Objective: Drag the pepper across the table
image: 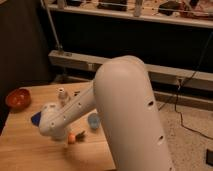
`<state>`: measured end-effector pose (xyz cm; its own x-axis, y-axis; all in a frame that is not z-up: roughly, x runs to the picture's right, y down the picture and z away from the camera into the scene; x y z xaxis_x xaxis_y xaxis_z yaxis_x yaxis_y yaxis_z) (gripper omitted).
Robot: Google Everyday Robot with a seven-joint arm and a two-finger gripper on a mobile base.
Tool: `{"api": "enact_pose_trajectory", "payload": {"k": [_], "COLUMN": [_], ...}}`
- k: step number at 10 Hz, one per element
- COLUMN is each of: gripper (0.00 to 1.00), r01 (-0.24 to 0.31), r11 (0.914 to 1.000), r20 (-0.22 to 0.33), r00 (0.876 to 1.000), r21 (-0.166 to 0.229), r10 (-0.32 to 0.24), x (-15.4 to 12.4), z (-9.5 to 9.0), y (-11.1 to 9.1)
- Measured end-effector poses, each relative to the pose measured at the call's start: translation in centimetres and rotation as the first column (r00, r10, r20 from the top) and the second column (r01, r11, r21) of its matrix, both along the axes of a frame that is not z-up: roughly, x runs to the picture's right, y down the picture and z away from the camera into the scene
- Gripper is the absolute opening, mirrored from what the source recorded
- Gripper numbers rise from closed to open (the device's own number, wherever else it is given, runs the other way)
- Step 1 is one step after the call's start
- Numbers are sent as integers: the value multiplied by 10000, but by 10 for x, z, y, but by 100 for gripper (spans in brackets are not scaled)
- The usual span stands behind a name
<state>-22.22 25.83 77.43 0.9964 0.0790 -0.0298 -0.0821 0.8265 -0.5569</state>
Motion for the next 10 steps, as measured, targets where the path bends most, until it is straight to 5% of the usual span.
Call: {"api": "enact_pose_trajectory", "payload": {"k": [7,10], "gripper": [46,46], "r01": [77,441], "r11": [9996,9961], "r20": [73,326], "r00": [9999,9986], "r21": [-285,-763], "r10": [-75,-417], "x": [-2,-9], "z": [3,-1], "y": [8,27]}}
